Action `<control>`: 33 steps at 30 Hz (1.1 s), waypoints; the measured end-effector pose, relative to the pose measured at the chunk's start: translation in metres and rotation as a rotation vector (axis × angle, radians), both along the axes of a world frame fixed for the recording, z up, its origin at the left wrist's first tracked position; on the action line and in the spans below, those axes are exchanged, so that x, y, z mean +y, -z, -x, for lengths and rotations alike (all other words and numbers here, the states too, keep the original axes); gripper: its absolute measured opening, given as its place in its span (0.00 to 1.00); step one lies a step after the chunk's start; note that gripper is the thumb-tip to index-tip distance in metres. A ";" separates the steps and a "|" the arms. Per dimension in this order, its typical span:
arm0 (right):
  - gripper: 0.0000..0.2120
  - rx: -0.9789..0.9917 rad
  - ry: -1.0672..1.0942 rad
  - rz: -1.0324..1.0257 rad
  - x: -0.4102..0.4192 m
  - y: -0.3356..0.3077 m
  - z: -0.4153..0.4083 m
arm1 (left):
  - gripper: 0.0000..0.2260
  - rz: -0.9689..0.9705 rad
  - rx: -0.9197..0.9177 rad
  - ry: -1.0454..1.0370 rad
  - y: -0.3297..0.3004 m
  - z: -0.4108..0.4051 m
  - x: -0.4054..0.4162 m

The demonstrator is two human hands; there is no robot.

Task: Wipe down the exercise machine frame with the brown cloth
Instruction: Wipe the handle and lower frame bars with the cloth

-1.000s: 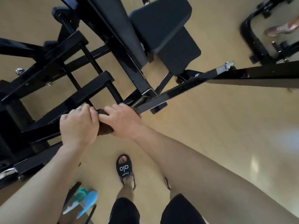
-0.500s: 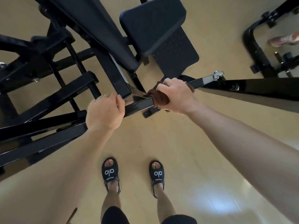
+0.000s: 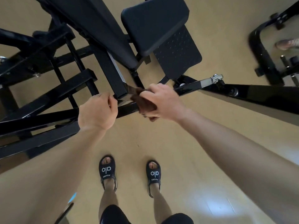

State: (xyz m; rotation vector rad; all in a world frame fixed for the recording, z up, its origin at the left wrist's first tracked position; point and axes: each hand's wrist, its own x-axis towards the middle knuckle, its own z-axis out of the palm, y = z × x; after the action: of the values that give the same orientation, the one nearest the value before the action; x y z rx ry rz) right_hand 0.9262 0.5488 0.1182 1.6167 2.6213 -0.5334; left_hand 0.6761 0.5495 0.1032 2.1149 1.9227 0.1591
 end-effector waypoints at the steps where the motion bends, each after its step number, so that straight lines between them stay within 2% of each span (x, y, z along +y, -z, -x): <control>1: 0.28 -0.022 0.037 0.021 0.005 -0.003 -0.024 | 0.16 -0.001 0.000 -0.010 0.000 0.000 0.000; 4: 0.27 -0.061 0.191 0.070 0.011 -0.009 -0.090 | 0.16 0.019 0.001 -0.029 -0.003 -0.001 0.000; 7: 0.24 -0.061 0.288 0.080 0.011 -0.004 -0.103 | 0.15 0.044 0.001 -0.032 -0.007 -0.003 0.000; 13: 0.32 -0.069 0.319 -0.005 -0.005 -0.004 -0.027 | 0.14 0.032 -0.003 -0.017 -0.007 -0.004 -0.001; 18: 0.24 0.080 0.277 -0.136 -0.020 0.011 0.046 | 0.14 0.010 0.007 -0.032 -0.002 -0.003 -0.002; 21: 0.19 0.129 0.149 -0.224 -0.013 0.018 0.018 | 0.14 -0.002 0.002 -0.045 -0.002 -0.002 -0.002; 23: 0.20 0.096 0.159 -0.233 -0.003 0.020 -0.023 | 0.14 -0.008 -0.007 -0.060 -0.004 -0.003 -0.003; 26: 0.26 0.014 0.376 -0.177 0.006 0.016 -0.091 | 0.14 0.013 -0.024 -0.060 -0.006 -0.003 -0.002; 28: 0.29 -0.027 0.542 -0.149 0.008 0.014 -0.106 | 0.13 0.022 -0.023 -0.056 -0.008 -0.005 -0.002; 30: 0.26 -0.014 0.642 -0.185 0.009 0.010 -0.083 | 0.14 0.033 -0.023 -0.060 -0.010 -0.005 -0.003; 33: 0.17 0.069 0.549 -0.285 -0.001 0.011 -0.004 | 0.14 0.067 -0.002 -0.067 -0.011 -0.006 -0.003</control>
State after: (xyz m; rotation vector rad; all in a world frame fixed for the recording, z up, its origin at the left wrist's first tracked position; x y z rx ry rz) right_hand 0.9299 0.5473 0.1074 2.4686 2.3593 -0.2228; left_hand 0.6822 0.5467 0.1146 2.0086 1.9703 0.1078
